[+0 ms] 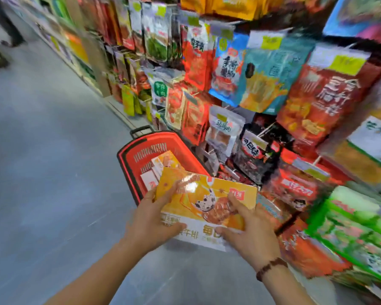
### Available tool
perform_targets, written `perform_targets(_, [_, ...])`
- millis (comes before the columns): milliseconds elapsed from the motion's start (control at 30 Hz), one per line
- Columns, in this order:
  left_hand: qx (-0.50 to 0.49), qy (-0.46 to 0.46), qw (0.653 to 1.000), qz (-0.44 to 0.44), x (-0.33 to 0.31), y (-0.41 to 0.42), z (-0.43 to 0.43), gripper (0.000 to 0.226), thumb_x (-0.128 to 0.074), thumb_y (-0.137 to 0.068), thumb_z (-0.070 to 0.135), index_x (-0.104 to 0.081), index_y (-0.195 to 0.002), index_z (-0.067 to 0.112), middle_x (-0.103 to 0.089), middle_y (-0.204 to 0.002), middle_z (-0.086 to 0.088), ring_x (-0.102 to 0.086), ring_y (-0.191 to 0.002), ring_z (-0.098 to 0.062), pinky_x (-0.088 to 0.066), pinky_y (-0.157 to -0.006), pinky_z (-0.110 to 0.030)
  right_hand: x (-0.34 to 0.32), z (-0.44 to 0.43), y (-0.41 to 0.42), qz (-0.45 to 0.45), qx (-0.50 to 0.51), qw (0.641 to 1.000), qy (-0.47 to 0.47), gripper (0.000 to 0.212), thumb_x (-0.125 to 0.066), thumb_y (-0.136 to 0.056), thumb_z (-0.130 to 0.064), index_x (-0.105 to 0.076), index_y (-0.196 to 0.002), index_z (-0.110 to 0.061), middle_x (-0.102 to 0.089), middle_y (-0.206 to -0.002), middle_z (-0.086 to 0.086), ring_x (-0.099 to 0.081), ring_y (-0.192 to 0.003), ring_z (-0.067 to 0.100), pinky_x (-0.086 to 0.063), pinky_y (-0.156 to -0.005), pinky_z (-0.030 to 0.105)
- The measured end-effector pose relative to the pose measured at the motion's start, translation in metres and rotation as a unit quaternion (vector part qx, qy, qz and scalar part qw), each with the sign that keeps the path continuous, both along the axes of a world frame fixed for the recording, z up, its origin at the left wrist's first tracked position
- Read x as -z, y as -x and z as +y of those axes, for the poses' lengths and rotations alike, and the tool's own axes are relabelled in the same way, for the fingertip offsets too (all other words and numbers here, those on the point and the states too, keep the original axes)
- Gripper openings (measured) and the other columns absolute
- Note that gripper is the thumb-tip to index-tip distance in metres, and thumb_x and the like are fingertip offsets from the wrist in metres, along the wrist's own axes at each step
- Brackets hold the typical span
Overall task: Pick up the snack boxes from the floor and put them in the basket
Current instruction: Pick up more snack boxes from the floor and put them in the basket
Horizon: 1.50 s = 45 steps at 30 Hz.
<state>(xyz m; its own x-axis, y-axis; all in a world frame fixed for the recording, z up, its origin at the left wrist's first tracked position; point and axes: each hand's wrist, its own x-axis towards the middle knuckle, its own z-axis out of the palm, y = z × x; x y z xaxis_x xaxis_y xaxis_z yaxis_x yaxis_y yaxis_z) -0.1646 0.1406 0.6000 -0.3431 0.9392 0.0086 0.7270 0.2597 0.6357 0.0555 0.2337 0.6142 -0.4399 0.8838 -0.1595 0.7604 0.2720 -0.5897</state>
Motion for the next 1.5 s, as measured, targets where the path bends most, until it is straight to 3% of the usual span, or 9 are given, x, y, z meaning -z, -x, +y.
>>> perform_targets(167, [-0.060,0.010,0.998,-0.019,0.020,0.053,0.016,0.093,-0.073,-0.060,0.058,-0.017,-0.133,0.063,-0.028,-0.141,0.006,-0.041,-0.122,-0.015,-0.043,-0.099,-0.031,0.001,0.033,0.062,-0.038,-0.050,0.998,0.013,0.080,-0.067,-0.074,-0.057,-0.021,-0.139,-0.054,-0.033,-0.135,-0.003,-0.047,-0.114,0.013,-0.040,-0.080,0.022])
perform_targets(433, [-0.162,0.031,0.984,-0.062,0.070,0.107,0.078,0.094,-0.078,-0.064,0.047,-0.017,-0.133,0.063,-0.027,-0.142,0.010,-0.041,-0.123,-0.012,-0.047,-0.096,-0.033,0.052,0.145,0.150,-0.061,-0.136,0.988,0.051,0.085,-0.073,-0.070,-0.053,-0.022,-0.137,-0.055,-0.028,-0.145,-0.003,-0.041,-0.129,0.017,-0.042,-0.094,0.029])
perform_targets(633, [-0.291,0.046,0.948,-0.122,0.112,0.130,0.133,0.093,-0.083,-0.062,0.036,-0.024,-0.132,0.054,-0.030,-0.139,-0.001,-0.041,-0.125,-0.018,-0.039,-0.103,-0.029,0.095,0.237,0.217,-0.074,-0.229,0.967,0.089,0.087,-0.076,-0.069,-0.046,-0.021,-0.136,-0.058,-0.031,-0.142,0.000,-0.046,-0.126,0.020,-0.044,-0.100,0.032])
perform_targets(733, [-0.327,0.050,0.931,-0.153,0.136,0.135,0.158,0.091,-0.079,-0.059,0.044,-0.024,-0.129,0.060,-0.030,-0.136,0.003,-0.044,-0.123,-0.021,-0.044,-0.101,-0.037,0.121,0.274,0.244,-0.089,-0.265,0.955,0.102,0.088,-0.075,-0.071,-0.045,-0.017,-0.136,-0.061,-0.030,-0.144,0.002,-0.046,-0.126,0.022,-0.045,-0.099,0.034])
perform_targets(833, [-0.355,0.062,0.917,-0.173,0.166,0.143,0.178,0.090,-0.080,-0.062,0.039,-0.023,-0.127,0.061,-0.027,-0.139,0.003,-0.041,-0.127,-0.022,-0.041,-0.104,-0.038,0.155,0.299,0.265,-0.130,-0.289,0.941,0.116,0.089,-0.072,-0.073,-0.047,-0.012,-0.136,-0.061,-0.021,-0.151,0.008,-0.042,-0.130,0.026,-0.043,-0.098,0.034])
perform_targets(967, [-0.365,0.093,0.913,-0.157,0.223,0.151,0.199,0.093,-0.080,-0.066,0.037,-0.018,-0.131,0.061,-0.022,-0.147,-0.004,-0.034,-0.132,-0.022,-0.031,-0.106,-0.031,0.217,0.318,0.282,-0.148,-0.292,0.936,0.134,0.092,-0.073,-0.074,-0.045,-0.008,-0.135,-0.063,-0.013,-0.154,0.005,-0.029,-0.139,0.023,-0.037,-0.103,0.031])
perform_targets(1200, [-0.367,0.134,0.895,-0.215,0.340,0.158,0.222,0.100,-0.081,-0.064,0.031,-0.017,-0.135,0.059,-0.025,-0.143,-0.006,-0.031,-0.133,-0.023,-0.024,-0.108,-0.026,0.343,0.331,0.295,-0.167,-0.242,0.942,0.160,0.094,-0.079,-0.068,-0.038,-0.021,-0.140,-0.051,-0.032,-0.142,0.006,-0.043,-0.127,0.025,-0.044,-0.099,0.036])
perform_targets(1500, [-0.347,0.215,0.875,-0.261,0.445,0.154,0.225,0.103,-0.079,-0.064,0.021,-0.014,-0.135,0.057,-0.019,-0.143,-0.008,-0.033,-0.133,-0.023,-0.027,-0.108,-0.023,0.439,0.325,0.296,-0.230,-0.209,0.933,0.184,0.087,-0.075,-0.072,-0.040,-0.023,-0.142,-0.047,-0.031,-0.140,0.010,-0.046,-0.122,0.029,-0.042,-0.096,0.034])
